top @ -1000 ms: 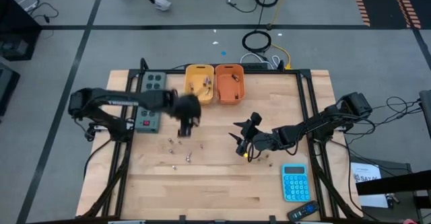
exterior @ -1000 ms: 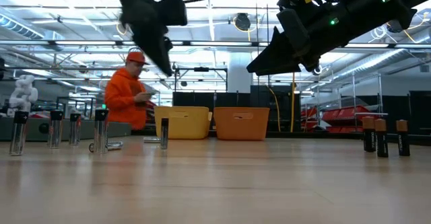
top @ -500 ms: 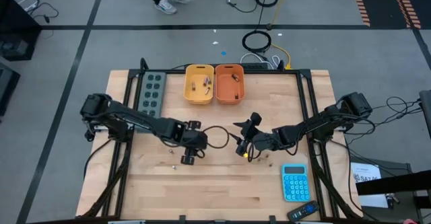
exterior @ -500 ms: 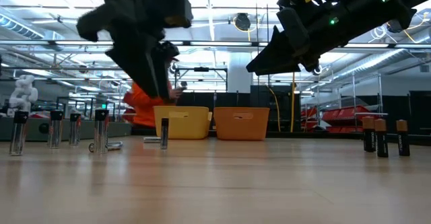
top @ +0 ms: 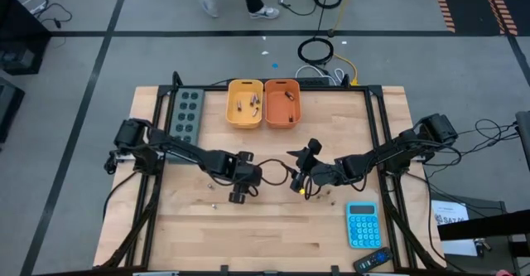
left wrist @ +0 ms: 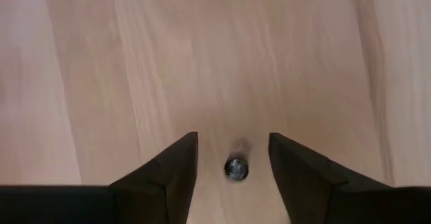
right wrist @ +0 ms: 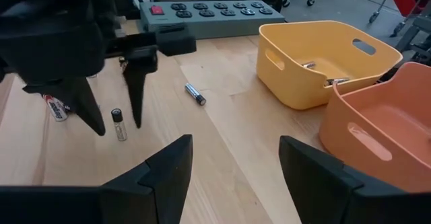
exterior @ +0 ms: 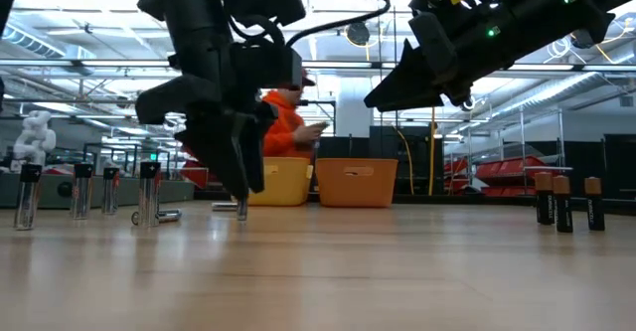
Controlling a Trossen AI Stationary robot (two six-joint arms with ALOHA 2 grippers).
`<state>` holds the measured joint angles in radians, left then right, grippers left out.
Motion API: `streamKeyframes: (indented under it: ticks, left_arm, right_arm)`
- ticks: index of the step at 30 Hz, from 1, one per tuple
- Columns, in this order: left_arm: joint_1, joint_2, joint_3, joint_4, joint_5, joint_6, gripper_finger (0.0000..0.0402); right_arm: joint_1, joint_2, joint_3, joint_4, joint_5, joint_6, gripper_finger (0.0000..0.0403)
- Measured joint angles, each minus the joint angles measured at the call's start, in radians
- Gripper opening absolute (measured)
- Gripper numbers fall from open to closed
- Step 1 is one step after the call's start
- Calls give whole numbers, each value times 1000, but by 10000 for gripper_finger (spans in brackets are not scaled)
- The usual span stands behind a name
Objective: Sort batteries
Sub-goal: Put the silver battery into the yellow bin
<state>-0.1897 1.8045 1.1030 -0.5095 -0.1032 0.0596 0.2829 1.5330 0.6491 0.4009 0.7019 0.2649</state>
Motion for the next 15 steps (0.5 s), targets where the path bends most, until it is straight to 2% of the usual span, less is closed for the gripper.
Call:
streamKeyframes:
  ticks: [2,5,6,10,15]
  left_arm:
    - [-1,2,0,12,0,21,151]
    - [-4,1,0,11,0,55,47]
    - [-3,-3,0,7,0,60,34]
    - [1,-41,28,-67,-22,88,34]
    - [47,-180,123,-129,-157,174,34]
  right_arm:
    - [0,0,0,-2,0,1,212]
    - [0,0,0,-3,0,1,212]
    - [0,0,0,-3,0,1,212]
    - [0,0,0,-3,0,1,212]
    - [0,0,0,-5,0,3,212]
